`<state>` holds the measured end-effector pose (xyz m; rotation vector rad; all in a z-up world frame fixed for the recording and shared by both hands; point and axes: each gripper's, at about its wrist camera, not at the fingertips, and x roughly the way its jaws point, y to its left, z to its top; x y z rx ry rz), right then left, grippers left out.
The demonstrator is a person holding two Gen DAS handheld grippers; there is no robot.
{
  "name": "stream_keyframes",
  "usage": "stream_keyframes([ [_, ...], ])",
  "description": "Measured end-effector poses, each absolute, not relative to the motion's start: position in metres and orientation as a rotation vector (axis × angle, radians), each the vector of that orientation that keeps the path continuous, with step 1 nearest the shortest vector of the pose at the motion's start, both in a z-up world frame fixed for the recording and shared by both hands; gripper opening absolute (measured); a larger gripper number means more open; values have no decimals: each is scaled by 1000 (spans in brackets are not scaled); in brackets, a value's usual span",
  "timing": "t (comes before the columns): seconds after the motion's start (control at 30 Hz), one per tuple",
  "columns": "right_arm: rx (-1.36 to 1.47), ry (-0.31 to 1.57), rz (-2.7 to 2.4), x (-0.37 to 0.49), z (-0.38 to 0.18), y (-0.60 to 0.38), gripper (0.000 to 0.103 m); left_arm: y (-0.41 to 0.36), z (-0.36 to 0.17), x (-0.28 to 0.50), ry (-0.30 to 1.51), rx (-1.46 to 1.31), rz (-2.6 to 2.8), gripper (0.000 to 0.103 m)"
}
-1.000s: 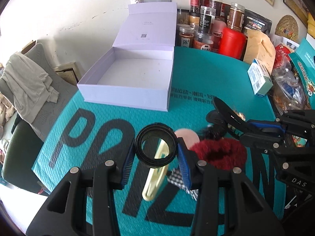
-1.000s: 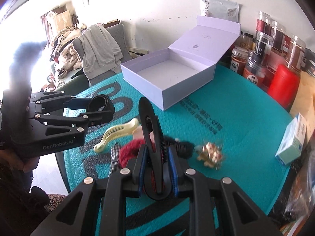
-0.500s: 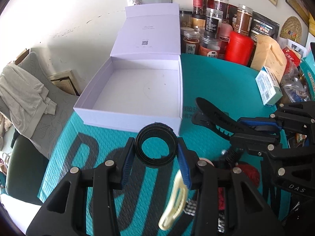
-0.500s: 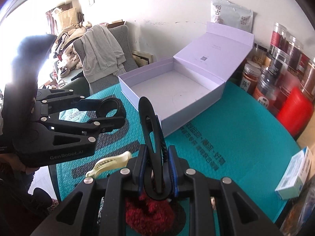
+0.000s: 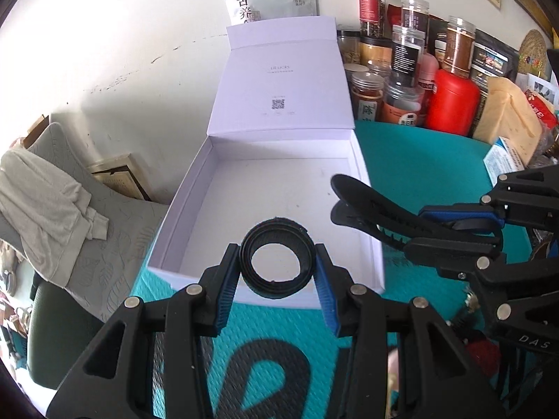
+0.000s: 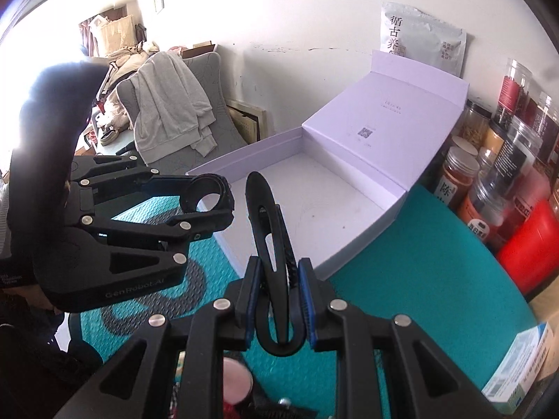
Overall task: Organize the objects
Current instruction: 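Carry the black ring and black claw clip with both grippers into the white box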
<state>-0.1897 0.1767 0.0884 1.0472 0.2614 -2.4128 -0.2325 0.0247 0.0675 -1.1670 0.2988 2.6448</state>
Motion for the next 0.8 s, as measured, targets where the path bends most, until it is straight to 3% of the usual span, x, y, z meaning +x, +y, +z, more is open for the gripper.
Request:
stream_keyframes([
  [0.8,1100,359,-2427,-316,56,148,21,6,16,-396,356,-1248,2540,40],
])
